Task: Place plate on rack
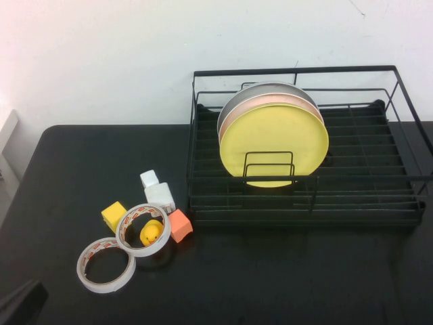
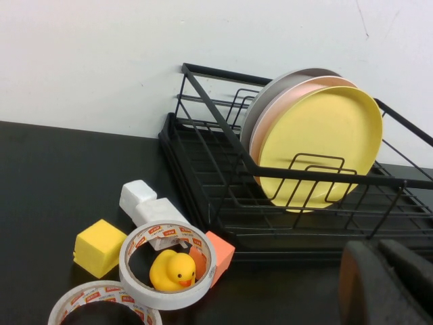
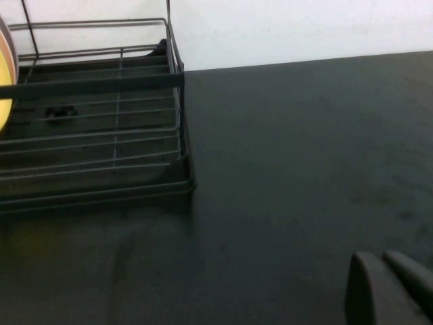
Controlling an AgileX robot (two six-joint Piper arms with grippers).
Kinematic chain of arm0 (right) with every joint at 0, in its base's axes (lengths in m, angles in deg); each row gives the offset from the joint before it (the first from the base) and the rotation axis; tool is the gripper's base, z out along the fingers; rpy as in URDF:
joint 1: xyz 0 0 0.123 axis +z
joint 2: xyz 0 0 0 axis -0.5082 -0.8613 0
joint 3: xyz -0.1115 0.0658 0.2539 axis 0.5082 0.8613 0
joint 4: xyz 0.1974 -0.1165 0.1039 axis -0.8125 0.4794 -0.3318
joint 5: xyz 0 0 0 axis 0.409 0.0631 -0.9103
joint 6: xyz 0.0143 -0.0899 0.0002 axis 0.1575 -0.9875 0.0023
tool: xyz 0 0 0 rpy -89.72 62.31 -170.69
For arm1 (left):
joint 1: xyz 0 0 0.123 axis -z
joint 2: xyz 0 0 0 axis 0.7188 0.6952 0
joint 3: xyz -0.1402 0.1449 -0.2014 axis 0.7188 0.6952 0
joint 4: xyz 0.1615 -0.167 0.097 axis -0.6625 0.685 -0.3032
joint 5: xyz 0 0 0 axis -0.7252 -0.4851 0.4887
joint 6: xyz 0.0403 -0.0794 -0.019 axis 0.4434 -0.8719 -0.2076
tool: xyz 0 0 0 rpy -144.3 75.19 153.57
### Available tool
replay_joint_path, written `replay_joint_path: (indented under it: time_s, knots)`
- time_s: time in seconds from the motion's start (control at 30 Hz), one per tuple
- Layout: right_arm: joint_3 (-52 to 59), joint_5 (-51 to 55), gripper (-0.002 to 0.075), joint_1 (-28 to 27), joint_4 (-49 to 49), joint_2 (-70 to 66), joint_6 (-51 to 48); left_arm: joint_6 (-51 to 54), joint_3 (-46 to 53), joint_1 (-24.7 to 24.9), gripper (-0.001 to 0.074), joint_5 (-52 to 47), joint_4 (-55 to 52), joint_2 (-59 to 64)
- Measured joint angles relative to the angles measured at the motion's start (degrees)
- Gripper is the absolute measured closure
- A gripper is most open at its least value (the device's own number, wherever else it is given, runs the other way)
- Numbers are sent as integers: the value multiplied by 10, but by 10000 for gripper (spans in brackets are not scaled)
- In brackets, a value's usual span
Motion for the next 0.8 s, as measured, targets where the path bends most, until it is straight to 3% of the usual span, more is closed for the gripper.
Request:
replay_joint_path:
  time_s: [0.57, 0.8]
  knots:
    - [0, 2, 728, 0, 0, 0, -1, -1, 0, 0, 737, 27, 0, 0]
    - [0, 2, 728, 0, 0, 0, -1, -128, 0, -7, 739, 52, -16, 0]
